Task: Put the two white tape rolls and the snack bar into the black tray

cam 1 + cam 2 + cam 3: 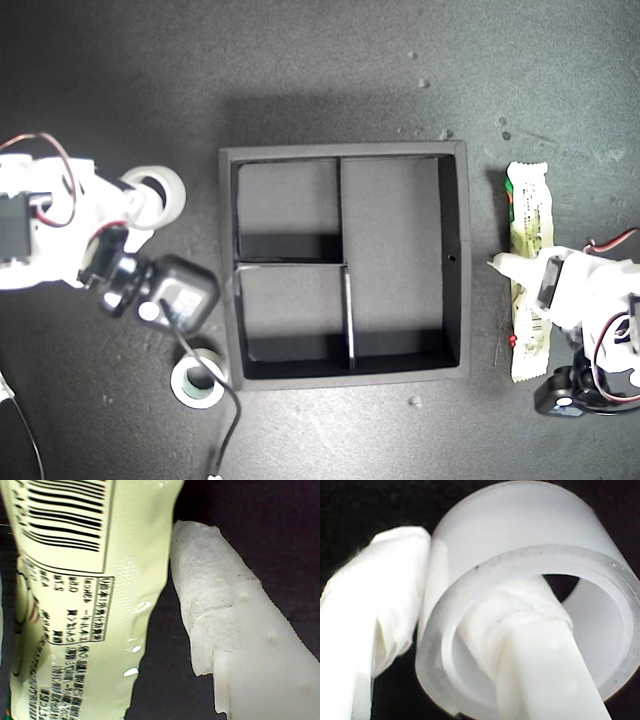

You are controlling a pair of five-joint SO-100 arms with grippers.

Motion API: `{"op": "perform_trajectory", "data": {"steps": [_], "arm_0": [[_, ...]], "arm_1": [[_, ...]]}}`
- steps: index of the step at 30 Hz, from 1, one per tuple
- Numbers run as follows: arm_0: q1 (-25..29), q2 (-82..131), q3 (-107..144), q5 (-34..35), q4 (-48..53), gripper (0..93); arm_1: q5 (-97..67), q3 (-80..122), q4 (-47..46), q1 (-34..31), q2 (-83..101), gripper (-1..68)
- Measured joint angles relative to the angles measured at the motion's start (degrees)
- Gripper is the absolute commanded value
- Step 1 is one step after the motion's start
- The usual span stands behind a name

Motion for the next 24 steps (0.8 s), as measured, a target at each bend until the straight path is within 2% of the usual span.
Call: {"op": "perform_trajectory", "data": {"steps": [7, 13, 24], "arm_0": [[2.8, 17.3, 0.1, 0.7, 4.8, 0.0], [5.4, 18.7, -3.4, 2.2, 5.6, 0.0], [6.9, -9.6, -31.4, 8.3, 10.4, 0.0]], "arm_1": [[1.8, 3.2, -3.1, -0.3, 0.1, 14.9], [2.3, 1.4, -1.7, -0.5, 0.0, 12.7], [2.3, -20.6, 19.0, -2.5, -0.3, 11.9]]}}
